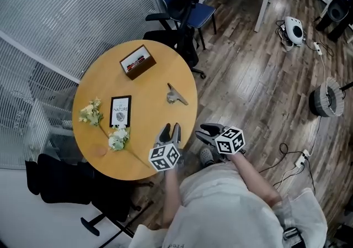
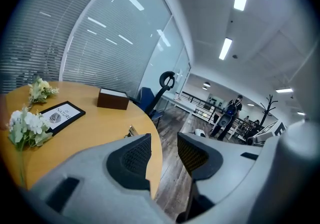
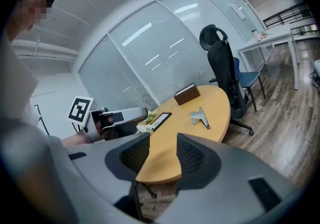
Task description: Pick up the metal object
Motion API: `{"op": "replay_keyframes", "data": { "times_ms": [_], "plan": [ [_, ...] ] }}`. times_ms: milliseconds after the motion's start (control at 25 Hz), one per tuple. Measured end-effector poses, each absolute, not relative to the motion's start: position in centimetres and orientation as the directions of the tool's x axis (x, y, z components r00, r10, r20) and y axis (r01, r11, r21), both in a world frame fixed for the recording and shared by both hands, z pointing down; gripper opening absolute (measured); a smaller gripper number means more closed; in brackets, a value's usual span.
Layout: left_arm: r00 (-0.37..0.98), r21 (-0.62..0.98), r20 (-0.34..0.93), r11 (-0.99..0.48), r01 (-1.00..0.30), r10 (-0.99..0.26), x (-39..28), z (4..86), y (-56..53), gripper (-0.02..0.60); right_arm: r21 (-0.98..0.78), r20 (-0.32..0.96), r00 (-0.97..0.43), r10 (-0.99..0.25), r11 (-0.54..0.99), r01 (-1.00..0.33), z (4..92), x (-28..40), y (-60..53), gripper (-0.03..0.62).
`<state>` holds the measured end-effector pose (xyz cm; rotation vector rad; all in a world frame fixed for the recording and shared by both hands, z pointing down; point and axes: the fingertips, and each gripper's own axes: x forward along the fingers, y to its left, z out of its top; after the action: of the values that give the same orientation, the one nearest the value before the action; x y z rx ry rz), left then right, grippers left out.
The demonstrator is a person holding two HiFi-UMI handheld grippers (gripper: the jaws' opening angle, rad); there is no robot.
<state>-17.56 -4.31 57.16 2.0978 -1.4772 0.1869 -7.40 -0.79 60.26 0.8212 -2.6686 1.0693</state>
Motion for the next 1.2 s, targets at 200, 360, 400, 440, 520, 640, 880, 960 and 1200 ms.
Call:
{"op": "replay_keyframes", "data": {
  "times_ms": [200,360,400,440,520,640,880,960,1200],
  "plan": [
    [0.39,0.361,0.428,-0.241,-0.901,-0.816,-18.5,57.7,-4.7,0.149,-0.591,0.325,-0.835,-0.445,0.594,-0.546,60.1,-8.2,-1.4,0.149],
    [0.4,0.369,0.434,-0.246,-0.897,-0.807,-18.3,58.2,-4.8,0.149,-0.59,0.327,-0.828,-0.455,0.586,-0.555,60.1,-8.0,-1.9,0.149],
    [0.401,0.37,0.439,-0.245,-0.896,-0.804,-18.2,58.4,-4.8,0.149,-0.592,0.332,-0.829,-0.451,0.584,-0.555,60.3,-7.9,-2.0,0.149],
    [0.401,0.372,0.444,-0.242,-0.896,-0.801,-18.1,58.6,-4.9,0.149,-0.594,0.337,-0.829,-0.447,0.583,-0.555,60.4,-7.8,-2.1,0.149],
    [0.4,0.378,0.451,-0.235,-0.896,-0.798,-18.1,58.9,-5.2,0.149,-0.598,0.343,-0.829,-0.442,0.578,-0.555,60.6,-7.8,-2.5,0.149],
    [0.394,0.384,0.456,-0.223,-0.896,-0.798,-18.3,59.0,-5.9,0.149,-0.602,0.345,-0.828,-0.443,0.572,-0.557,60.5,-7.7,-3.5,0.15],
    [0.392,0.387,0.467,-0.215,-0.897,-0.793,-17.8,59.3,-7.4,0.149,-0.613,0.348,-0.831,-0.434,0.566,-0.552,60.6,-7.4,-5.5,0.149],
    [0.385,0.387,0.471,-0.206,-0.899,-0.794,-18.0,59.4,-8.0,0.149,-0.617,0.348,-0.833,-0.431,0.563,-0.549,60.7,-7.5,-6.2,0.149],
    [0.365,0.391,0.481,-0.178,-0.903,-0.797,-18.4,59.9,-9.8,0.149,-0.618,0.354,-0.843,-0.406,0.574,-0.536,61.1,-7.8,-7.9,0.149]
  ]
}}
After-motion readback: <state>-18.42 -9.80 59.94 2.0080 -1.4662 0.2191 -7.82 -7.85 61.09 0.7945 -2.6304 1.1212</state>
